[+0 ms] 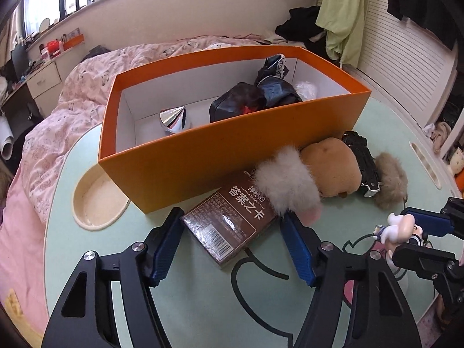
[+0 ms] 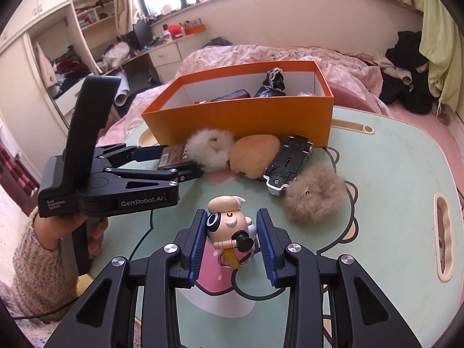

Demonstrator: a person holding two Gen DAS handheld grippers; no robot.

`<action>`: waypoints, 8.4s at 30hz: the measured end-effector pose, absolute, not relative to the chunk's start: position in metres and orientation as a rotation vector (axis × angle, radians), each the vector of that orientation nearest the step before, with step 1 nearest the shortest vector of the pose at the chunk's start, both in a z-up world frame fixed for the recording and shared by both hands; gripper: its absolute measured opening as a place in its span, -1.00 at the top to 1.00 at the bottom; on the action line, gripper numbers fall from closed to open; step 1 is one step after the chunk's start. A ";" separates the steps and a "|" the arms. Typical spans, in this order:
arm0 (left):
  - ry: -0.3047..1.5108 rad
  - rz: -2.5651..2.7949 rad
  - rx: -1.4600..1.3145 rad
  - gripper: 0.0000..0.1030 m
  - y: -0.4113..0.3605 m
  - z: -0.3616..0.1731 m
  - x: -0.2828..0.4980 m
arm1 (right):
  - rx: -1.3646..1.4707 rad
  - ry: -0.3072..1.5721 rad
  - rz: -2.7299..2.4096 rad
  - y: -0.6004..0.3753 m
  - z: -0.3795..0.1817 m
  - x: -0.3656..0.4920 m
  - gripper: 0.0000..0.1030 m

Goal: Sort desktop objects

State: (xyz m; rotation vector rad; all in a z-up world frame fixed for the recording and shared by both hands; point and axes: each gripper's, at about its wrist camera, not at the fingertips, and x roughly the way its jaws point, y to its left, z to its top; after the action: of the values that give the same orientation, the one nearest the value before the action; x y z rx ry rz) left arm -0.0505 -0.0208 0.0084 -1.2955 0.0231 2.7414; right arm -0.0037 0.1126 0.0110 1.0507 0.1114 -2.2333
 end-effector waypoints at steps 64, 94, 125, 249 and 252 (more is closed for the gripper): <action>-0.070 2.646 -1.314 -0.43 -0.046 0.011 0.034 | 1.096 0.049 -2.239 0.127 0.006 -0.005 0.35; -0.072 2.750 -1.018 0.18 -0.038 0.083 -0.013 | 0.979 0.091 -2.262 0.109 0.066 -0.036 0.35; -0.239 2.765 -1.165 -0.55 -0.019 0.041 0.005 | 1.074 0.092 -2.390 0.138 0.036 -0.016 -0.28; 0.129 2.729 -1.290 -0.08 0.040 0.016 -0.049 | 0.958 -0.098 -2.394 0.184 0.012 -0.006 0.24; 0.092 2.750 -1.281 0.14 0.033 0.015 -0.044 | 0.953 -0.094 -2.401 0.186 0.013 -0.006 0.24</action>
State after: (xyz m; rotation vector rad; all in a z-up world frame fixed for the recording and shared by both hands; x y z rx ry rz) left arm -0.0440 0.0329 0.0151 -1.2806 0.0915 2.7497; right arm -0.0056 0.1861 0.0129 0.9526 -0.0944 -2.4015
